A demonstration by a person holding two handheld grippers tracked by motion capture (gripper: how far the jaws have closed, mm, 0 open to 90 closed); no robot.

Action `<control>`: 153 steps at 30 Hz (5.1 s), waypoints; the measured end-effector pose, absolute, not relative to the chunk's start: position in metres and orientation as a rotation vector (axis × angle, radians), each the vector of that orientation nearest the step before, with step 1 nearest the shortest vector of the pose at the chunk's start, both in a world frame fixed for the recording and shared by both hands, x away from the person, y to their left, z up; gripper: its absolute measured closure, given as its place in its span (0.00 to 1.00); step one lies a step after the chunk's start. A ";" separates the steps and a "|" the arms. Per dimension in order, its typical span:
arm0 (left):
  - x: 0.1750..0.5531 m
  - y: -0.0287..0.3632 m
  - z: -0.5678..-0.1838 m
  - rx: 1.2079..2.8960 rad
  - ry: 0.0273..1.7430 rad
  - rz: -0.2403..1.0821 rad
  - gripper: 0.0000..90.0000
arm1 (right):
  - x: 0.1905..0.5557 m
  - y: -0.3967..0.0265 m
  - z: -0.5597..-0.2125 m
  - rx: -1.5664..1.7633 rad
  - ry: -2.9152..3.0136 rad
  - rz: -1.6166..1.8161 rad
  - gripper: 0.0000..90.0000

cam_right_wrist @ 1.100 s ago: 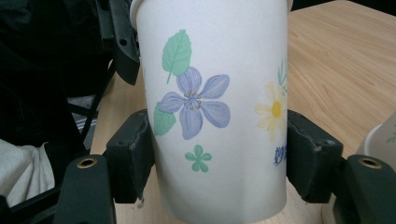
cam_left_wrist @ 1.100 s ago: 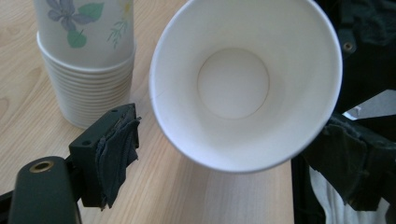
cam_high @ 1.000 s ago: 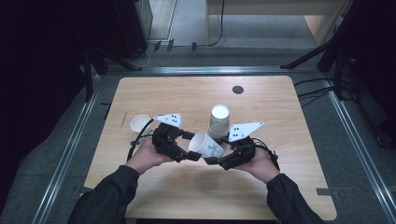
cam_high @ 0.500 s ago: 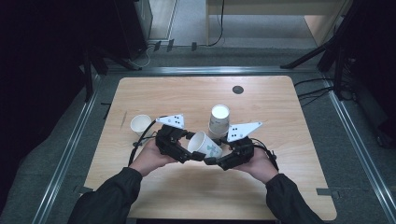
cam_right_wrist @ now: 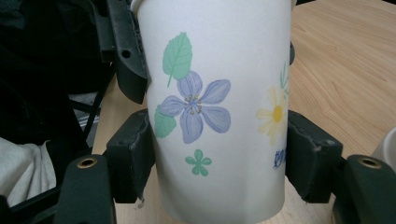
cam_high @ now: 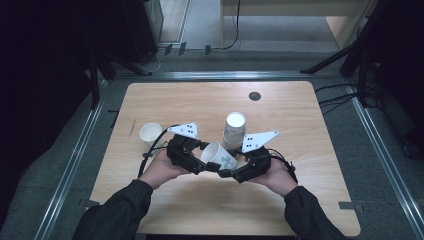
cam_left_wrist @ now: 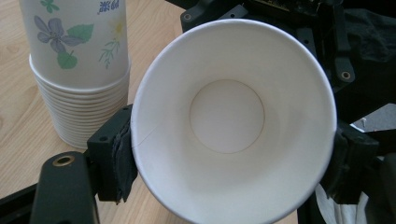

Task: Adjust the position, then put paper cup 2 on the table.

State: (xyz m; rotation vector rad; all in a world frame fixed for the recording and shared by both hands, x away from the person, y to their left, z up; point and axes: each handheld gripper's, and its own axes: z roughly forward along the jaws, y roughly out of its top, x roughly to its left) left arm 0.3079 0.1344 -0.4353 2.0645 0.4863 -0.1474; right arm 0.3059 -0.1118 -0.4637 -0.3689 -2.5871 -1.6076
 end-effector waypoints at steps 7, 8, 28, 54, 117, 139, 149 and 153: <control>0.307 0.134 -0.435 2.072 0.482 -0.134 0.23 | 0.306 -0.111 -0.465 -0.365 -2.584 -1.601 0.35; 0.307 0.134 -0.435 2.071 0.481 -0.136 0.24 | 0.306 -0.111 -0.465 -0.368 -2.584 -1.602 0.35; 0.310 0.150 -0.424 2.045 0.495 -0.103 0.24 | 0.307 -0.110 -0.467 -0.396 -2.593 -1.572 0.30; 0.309 0.202 -0.413 2.171 0.598 0.022 0.24 | 0.311 -0.137 -0.469 -0.533 -2.666 -1.559 0.33; 0.307 0.298 -0.463 2.473 0.872 0.191 0.24 | 0.325 -0.159 -0.481 -0.836 -2.759 -1.499 0.23; 0.309 0.295 -0.478 2.566 0.897 0.295 0.23 | 0.327 -0.160 -0.482 -0.872 -2.778 -1.499 0.23; 0.308 0.292 -0.479 2.587 0.876 0.322 0.23 | 0.327 -0.160 -0.482 -0.873 -2.784 -1.496 0.23; 0.308 0.291 -0.479 2.591 0.880 0.320 0.22 | 0.328 -0.160 -0.482 -0.872 -2.785 -1.496 0.23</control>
